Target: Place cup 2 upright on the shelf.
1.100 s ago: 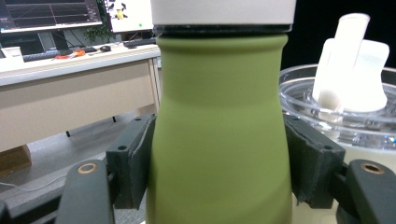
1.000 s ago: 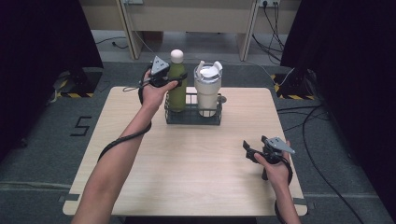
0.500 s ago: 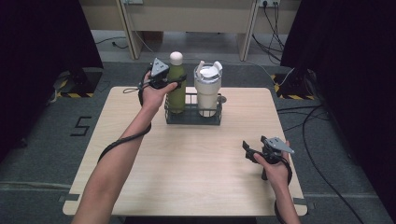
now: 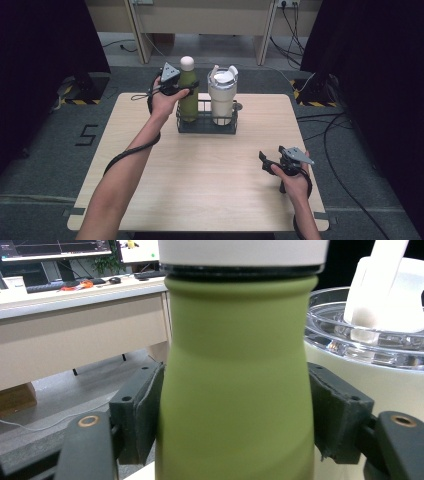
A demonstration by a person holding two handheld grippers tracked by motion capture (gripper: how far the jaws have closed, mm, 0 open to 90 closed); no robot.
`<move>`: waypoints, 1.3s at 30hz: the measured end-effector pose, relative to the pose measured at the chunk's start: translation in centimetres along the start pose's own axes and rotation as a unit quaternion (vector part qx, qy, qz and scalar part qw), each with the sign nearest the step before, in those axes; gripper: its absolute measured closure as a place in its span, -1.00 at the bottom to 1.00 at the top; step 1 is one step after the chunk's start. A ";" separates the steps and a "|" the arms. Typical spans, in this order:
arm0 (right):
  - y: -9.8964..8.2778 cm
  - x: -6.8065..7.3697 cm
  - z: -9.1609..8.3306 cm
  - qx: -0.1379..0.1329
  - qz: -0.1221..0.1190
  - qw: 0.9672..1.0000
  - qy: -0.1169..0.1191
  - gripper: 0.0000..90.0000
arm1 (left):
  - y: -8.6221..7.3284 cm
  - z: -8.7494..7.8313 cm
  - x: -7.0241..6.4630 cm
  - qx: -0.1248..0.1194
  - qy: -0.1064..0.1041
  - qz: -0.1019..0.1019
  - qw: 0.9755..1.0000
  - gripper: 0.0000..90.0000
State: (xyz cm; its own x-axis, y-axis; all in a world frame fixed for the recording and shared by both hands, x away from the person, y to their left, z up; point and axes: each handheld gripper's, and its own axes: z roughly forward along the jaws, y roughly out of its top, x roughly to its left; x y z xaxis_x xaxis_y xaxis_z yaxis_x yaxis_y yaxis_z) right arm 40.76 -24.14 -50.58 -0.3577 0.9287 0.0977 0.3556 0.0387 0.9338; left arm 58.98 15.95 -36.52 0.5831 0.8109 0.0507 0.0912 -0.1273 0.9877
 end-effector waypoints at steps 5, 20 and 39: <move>0.0 0.0 0.0 0.000 -0.002 1.000 0.001 -0.68 | -0.2 -0.1 -0.1 0.007 0.005 0.007 1.000 -0.44; 0.0 0.1 0.0 0.002 -0.001 1.000 0.000 -0.68 | -0.2 -1.2 -0.2 0.005 0.014 0.014 1.000 -0.68; 0.0 0.1 -0.1 0.001 -0.006 1.000 -0.001 -0.68 | -0.1 -4.0 -0.6 -0.005 0.005 0.024 1.000 -0.68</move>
State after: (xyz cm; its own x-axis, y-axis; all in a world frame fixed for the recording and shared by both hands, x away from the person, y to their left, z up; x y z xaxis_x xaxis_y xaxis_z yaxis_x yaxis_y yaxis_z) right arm 40.62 -24.14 -50.49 -0.3595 0.9291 0.0864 0.3528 0.0497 0.9344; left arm 55.33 17.76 -36.03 0.5788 0.8094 0.0995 0.0554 -0.1608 0.9854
